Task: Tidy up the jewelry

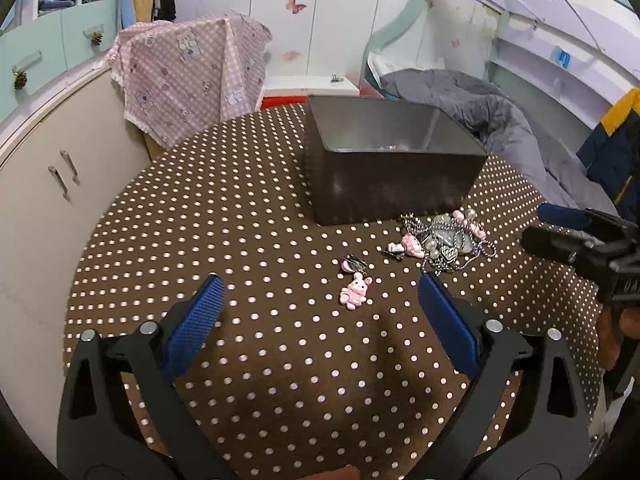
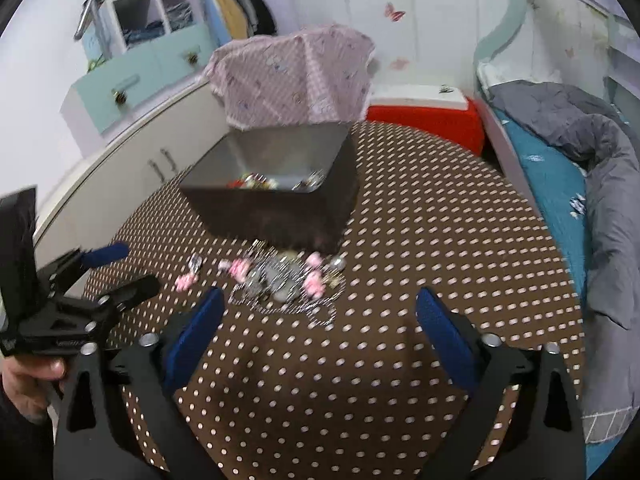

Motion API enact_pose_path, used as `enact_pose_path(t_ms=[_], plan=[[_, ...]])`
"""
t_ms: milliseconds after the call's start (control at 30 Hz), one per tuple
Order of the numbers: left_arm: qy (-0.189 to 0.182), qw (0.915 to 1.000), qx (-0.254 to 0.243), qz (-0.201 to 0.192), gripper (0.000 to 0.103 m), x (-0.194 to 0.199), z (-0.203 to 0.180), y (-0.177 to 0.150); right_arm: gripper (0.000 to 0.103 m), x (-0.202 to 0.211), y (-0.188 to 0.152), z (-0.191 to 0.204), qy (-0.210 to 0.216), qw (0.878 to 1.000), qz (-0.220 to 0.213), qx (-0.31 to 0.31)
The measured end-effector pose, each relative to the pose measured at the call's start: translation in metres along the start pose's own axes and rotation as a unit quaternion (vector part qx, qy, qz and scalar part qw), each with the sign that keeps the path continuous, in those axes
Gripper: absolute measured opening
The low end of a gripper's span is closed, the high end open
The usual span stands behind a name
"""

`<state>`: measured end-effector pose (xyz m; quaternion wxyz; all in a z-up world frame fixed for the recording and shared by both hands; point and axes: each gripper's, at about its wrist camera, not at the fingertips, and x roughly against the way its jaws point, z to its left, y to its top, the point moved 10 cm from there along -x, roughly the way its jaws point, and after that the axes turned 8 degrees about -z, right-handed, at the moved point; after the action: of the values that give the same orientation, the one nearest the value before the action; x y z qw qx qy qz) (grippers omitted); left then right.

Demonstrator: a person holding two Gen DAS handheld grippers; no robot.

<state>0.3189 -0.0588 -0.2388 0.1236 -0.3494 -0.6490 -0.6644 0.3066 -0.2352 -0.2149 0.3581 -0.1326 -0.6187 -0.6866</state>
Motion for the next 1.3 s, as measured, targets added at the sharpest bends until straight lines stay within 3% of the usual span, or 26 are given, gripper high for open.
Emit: enact_pose_path(t_ms=[100, 200, 300, 333, 367, 400, 433, 633, 767, 833, 900, 933, 1067, 1167, 1300], plan=[[0.0, 0.9998, -0.008, 0.016, 0.084, -0.013, -0.005, -0.005, 0.06, -0.011, -0.006, 0.009, 0.017, 1.0, 0.017, 0.005], [-0.006, 0.9995, -0.013, 0.029, 0.072, -0.021, -0.011, -0.008, 0.053, -0.015, -0.008, 0.026, 0.046, 0.999, 0.021, 0.016], [-0.017, 0.999, -0.018, 0.036, 0.048, -0.026, -0.015, -0.008, 0.049, -0.022, -0.008, 0.039, 0.065, 0.997, 0.028, 0.023], [-0.021, 0.9989, -0.023, 0.036, 0.033, -0.027, -0.016, -0.007, 0.048, -0.025, -0.008, 0.042, 0.065, 0.997, 0.029, 0.024], [-0.023, 0.9987, -0.025, 0.037, 0.03, -0.027, -0.016, -0.006, 0.047, -0.029, -0.008, 0.043, 0.066, 0.997, 0.032, 0.023], [-0.026, 0.9986, -0.028, 0.036, 0.017, -0.027, -0.016, -0.005, 0.045, -0.031, -0.009, 0.045, 0.068, 0.997, 0.034, 0.021], [-0.032, 0.9985, -0.027, 0.037, 0.012, -0.027, -0.016, -0.005, 0.044, -0.033, -0.008, 0.048, 0.07, 0.997, 0.034, 0.021], [-0.045, 0.9983, -0.013, 0.036, 0.012, -0.026, -0.01, -0.005, 0.036, -0.047, -0.012, 0.048, 0.043, 0.997, 0.038, 0.043], [-0.046, 0.9982, -0.012, 0.036, 0.012, -0.025, -0.009, -0.006, 0.018, -0.048, -0.012, 0.044, 0.007, 0.996, 0.037, 0.082], [-0.048, 0.9982, -0.009, 0.034, 0.012, -0.024, -0.008, -0.005, 0.017, -0.047, -0.014, 0.042, 0.007, 0.995, 0.038, 0.091], [-0.048, 0.9983, -0.007, 0.03, 0.012, -0.022, -0.006, -0.005, 0.009, -0.042, -0.014, 0.04, 0.01, 0.996, 0.034, 0.084], [-0.049, 0.9984, -0.006, 0.029, 0.012, -0.021, -0.005, -0.005, 0.0, -0.036, -0.011, 0.038, 0.02, 0.997, 0.028, 0.07], [-0.052, 0.9984, -0.002, 0.023, 0.012, -0.013, -0.006, -0.004, 0.0, -0.011, 0.001, 0.032, 0.033, 0.998, 0.002, 0.053], [-0.051, 0.9986, -0.001, 0.016, 0.012, -0.009, -0.006, -0.001, 0.0, -0.008, 0.004, 0.031, 0.041, 0.998, 0.011, 0.056], [-0.05, 0.9986, -0.003, 0.016, 0.012, -0.009, -0.005, -0.002, 0.011, -0.021, -0.006, 0.041, 0.043, 0.996, 0.029, 0.076]])
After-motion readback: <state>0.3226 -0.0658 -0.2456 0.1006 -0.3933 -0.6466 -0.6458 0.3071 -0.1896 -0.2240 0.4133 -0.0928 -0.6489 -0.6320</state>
